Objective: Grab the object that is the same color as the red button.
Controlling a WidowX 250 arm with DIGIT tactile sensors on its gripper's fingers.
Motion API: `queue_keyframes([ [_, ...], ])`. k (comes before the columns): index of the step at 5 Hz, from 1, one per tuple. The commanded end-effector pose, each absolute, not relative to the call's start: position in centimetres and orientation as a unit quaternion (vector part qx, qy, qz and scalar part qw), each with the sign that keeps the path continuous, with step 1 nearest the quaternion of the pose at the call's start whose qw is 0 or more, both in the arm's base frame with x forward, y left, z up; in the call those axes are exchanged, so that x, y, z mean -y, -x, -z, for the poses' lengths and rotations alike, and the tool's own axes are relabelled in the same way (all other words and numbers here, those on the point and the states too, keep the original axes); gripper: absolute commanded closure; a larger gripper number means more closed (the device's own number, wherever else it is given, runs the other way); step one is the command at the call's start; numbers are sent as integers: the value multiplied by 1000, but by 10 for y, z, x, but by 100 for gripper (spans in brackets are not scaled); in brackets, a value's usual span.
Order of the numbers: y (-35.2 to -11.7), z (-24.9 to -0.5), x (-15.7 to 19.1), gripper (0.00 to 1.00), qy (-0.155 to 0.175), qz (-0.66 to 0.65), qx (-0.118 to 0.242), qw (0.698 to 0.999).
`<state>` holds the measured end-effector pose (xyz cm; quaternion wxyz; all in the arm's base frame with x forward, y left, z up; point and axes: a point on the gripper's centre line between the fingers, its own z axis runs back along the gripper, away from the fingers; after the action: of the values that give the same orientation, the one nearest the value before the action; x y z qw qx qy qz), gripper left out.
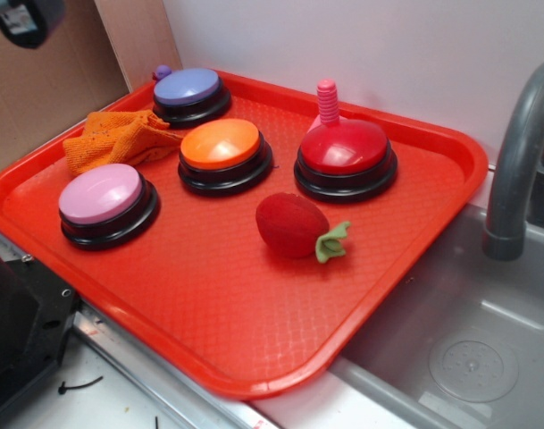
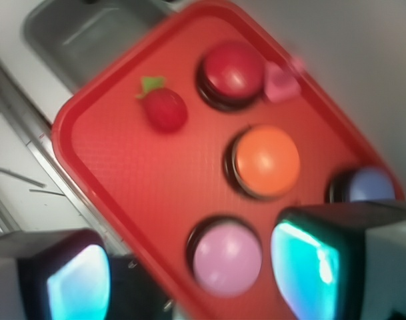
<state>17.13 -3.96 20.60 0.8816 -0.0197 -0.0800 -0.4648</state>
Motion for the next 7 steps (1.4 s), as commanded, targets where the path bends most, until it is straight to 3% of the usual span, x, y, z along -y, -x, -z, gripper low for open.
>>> queue_keyframes([
  [1,-189,-187,74,0,16,658,147,738],
  [2,-196,-167,89,0,27,710,168,683],
  [3,-203,-150,101,0,49,735,148,660],
  [5,-207,-112,127,0,69,758,111,639],
  [7,-224,-70,133,0,76,757,66,646],
])
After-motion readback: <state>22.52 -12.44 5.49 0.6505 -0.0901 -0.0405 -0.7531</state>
